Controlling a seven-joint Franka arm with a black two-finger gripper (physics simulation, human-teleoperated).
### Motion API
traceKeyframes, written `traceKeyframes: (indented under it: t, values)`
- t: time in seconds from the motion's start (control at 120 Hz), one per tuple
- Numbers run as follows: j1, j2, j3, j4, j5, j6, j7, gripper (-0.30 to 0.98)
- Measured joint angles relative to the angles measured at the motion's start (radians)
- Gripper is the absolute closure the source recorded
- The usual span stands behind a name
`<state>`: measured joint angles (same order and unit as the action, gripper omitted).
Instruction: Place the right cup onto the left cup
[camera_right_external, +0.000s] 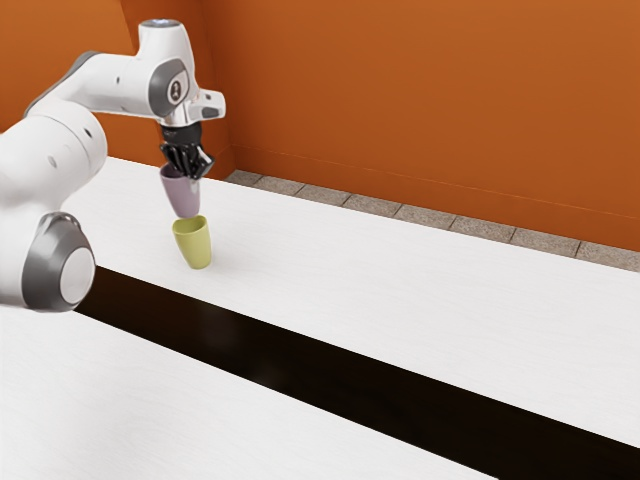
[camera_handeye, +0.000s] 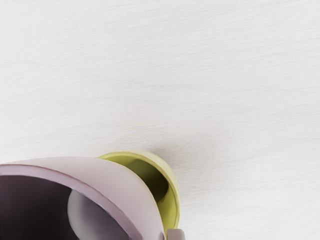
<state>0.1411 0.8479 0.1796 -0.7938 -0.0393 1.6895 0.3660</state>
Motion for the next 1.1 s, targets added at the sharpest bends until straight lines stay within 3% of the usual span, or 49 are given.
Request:
traceKeyframes:
  t: [1.1]
  values:
    - [0.002,0.003,-0.013,-0.101,-0.009,0.073,0.008,0.79]
